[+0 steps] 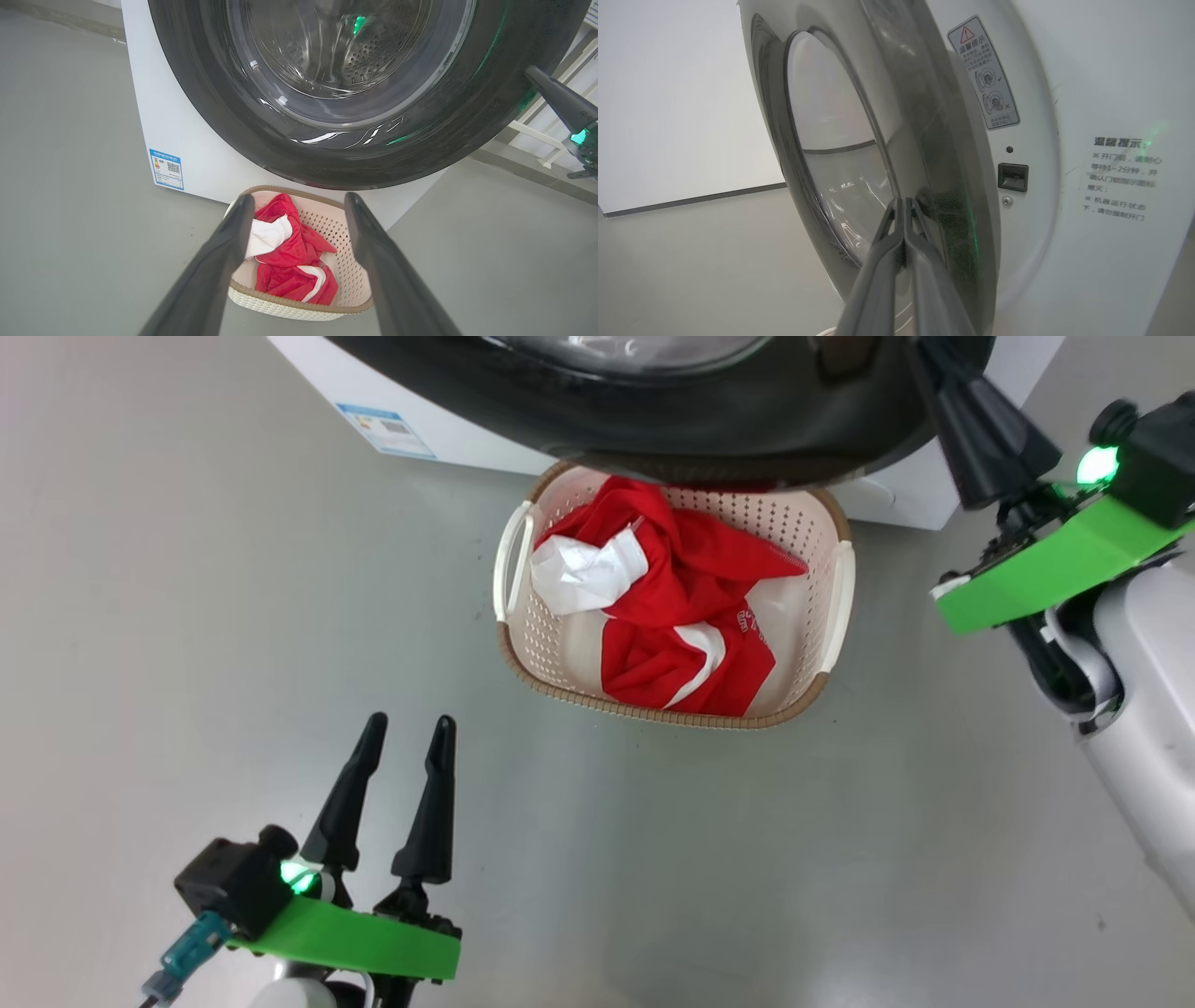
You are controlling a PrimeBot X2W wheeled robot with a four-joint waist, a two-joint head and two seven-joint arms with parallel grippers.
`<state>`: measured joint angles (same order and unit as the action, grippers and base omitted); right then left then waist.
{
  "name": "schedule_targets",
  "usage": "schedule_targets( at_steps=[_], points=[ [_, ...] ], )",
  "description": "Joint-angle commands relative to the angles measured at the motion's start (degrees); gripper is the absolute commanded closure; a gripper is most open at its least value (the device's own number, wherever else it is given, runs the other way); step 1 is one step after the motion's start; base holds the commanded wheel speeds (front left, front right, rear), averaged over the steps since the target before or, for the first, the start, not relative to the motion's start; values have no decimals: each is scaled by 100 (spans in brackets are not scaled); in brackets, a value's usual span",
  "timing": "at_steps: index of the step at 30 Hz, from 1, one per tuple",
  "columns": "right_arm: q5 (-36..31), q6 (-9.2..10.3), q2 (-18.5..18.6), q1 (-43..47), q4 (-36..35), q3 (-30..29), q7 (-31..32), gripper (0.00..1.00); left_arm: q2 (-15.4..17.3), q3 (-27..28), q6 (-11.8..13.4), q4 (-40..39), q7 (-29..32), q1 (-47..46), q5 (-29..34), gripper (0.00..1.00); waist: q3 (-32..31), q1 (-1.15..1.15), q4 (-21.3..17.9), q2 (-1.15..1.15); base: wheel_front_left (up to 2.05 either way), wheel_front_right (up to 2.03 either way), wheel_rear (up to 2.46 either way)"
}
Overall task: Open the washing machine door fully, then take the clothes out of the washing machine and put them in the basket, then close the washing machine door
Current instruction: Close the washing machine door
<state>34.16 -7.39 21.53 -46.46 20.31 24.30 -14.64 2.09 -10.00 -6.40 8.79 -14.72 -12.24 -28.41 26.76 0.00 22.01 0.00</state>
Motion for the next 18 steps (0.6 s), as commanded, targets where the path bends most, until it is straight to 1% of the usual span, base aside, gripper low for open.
schedule_targets(
  at_steps=[1, 7, 18],
  points=[
    [61, -10, 19, -105, -109, -60, -36, 100, 79, 142, 44, -163, -28, -104, -42, 0, 111, 0, 54, 0, 0, 0, 0],
    [73, -10, 84, -356, -87, -167, -36, 100, 79, 91, 54, -220, -28, -186, -78, 0, 278, 0, 90, 0, 0, 0, 0],
    [136, -10, 91, -740, -44, -459, -36, 100, 79, 14, 70, -275, -28, -314, -158, 0, 518, 0, 158, 0, 0, 0, 0]
  ],
)
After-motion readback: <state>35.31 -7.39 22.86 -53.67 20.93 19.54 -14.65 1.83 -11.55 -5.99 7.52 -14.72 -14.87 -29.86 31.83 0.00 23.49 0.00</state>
